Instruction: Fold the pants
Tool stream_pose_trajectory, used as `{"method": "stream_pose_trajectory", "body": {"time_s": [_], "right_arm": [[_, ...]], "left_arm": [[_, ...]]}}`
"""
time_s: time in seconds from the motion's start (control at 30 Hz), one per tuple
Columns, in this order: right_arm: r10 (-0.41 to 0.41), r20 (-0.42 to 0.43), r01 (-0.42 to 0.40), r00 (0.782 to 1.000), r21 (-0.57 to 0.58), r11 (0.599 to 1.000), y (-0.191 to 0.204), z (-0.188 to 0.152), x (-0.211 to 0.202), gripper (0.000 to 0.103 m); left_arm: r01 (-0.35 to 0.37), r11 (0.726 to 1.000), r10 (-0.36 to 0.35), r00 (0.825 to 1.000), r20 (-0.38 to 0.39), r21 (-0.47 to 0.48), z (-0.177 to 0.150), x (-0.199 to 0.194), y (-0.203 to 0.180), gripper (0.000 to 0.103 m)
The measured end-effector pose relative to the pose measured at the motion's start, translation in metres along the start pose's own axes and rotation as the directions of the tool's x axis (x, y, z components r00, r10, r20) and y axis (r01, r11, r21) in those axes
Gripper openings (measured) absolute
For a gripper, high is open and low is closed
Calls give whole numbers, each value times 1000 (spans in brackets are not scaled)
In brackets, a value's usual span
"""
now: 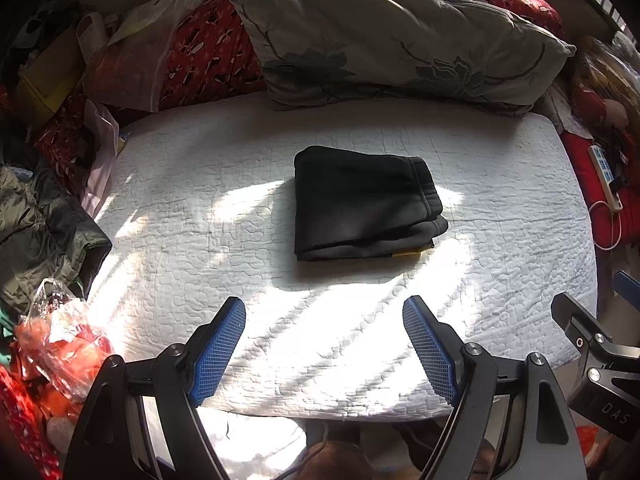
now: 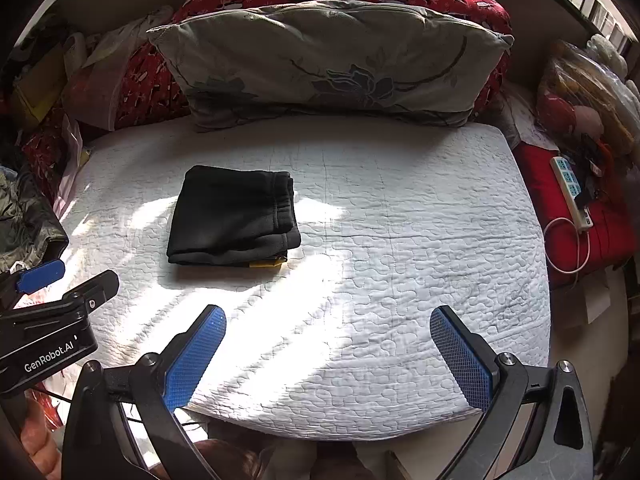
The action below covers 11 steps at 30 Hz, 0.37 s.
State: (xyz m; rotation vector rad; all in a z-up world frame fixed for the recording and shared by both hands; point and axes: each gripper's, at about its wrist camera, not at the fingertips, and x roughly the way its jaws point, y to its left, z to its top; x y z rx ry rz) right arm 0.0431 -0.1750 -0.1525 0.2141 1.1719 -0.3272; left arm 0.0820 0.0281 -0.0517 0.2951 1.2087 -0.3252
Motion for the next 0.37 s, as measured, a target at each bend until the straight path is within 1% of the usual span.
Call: {"method": "stream_pose_trajectory", "body": {"time_s": [0.07, 0.2, 0.37], "right_arm": [[0, -7, 0, 1000, 3, 1000, -3, 0, 2, 103], [2, -21, -2, 1000, 2, 1000, -5, -1, 5, 103], [-1, -16, 1, 1000, 1, 1000, -9, -1, 4, 103]], "left_arm": [[1, 1000, -1, 1000, 7, 2, 0, -1, -2, 81], [-7, 1000, 7, 998, 55, -7, -6, -10, -6, 83], [-16, 1000, 16, 999, 41, -19, -11, -10, -9, 84]]}}
